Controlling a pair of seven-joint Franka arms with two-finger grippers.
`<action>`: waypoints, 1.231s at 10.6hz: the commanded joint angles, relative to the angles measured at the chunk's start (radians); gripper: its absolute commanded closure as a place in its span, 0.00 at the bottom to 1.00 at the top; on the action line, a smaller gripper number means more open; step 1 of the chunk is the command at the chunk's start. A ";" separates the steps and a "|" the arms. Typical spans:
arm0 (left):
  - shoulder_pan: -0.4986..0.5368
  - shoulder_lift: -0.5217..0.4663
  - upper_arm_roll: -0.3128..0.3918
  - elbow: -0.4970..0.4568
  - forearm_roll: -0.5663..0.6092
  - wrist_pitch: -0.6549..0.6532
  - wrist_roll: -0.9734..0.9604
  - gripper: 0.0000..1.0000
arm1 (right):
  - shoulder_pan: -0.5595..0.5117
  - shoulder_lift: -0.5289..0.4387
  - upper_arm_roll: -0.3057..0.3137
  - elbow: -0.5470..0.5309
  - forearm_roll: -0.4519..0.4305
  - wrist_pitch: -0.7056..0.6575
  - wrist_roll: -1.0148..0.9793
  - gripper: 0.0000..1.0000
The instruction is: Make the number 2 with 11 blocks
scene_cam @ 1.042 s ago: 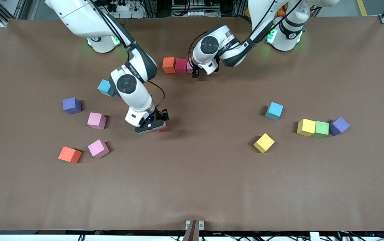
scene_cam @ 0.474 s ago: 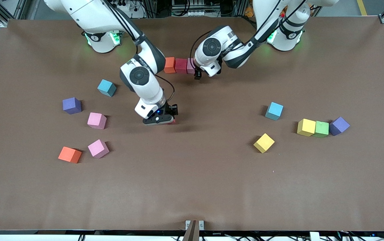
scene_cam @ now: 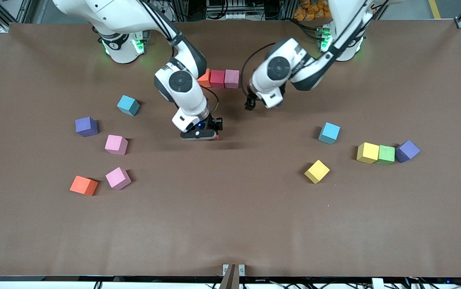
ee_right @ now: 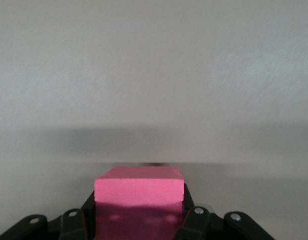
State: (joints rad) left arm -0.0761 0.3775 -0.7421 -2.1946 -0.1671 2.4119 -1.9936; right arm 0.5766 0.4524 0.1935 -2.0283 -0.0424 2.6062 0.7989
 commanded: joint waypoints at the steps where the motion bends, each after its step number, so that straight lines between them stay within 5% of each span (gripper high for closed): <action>1: 0.115 -0.034 0.006 0.056 -0.006 -0.117 0.173 0.00 | 0.086 -0.058 -0.026 -0.052 -0.016 -0.003 0.095 0.72; 6: 0.180 -0.019 0.171 0.243 0.070 -0.309 0.533 0.00 | 0.291 -0.078 -0.126 -0.110 -0.016 0.020 0.242 0.72; 13: 0.182 -0.052 0.355 0.266 0.256 -0.396 1.069 0.00 | 0.492 -0.083 -0.206 -0.168 -0.019 0.066 0.422 0.73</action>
State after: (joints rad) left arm 0.1121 0.3580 -0.3992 -1.9302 0.0341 2.0504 -1.0266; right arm 1.0357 0.4016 0.0118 -2.1625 -0.0425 2.6622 1.1687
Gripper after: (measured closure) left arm 0.000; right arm 0.379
